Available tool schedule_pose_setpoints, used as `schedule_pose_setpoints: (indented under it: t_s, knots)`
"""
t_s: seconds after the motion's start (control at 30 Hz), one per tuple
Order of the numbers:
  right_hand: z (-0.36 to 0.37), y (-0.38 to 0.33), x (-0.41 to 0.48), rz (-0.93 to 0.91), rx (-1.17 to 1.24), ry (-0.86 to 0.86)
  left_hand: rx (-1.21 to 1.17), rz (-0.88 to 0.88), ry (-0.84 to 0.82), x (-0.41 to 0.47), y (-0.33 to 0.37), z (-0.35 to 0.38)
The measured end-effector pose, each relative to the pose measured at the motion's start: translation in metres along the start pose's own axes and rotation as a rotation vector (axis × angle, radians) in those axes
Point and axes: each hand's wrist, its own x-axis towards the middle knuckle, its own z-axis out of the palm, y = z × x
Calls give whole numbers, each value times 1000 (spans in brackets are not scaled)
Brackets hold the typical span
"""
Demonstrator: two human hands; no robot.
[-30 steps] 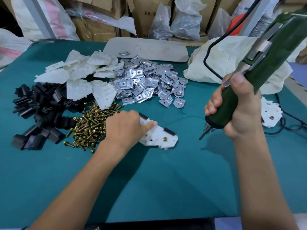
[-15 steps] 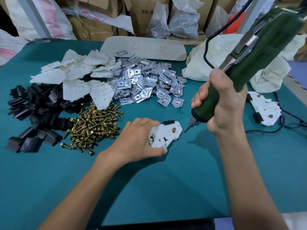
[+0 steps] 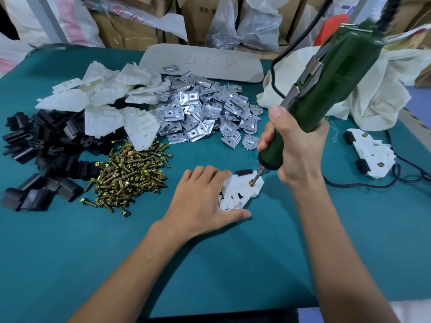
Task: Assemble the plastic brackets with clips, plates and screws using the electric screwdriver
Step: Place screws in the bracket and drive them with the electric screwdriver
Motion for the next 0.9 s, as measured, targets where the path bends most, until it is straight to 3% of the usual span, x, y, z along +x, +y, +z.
schedule_pose_setpoints:
  t_s: [0.73,0.9]
  knots:
    - [4,14,-4,-56,-47,37,33,17,46,1,-1,4]
    - [3,9,1,10,-35,1,23,16,42,1,-2,6]
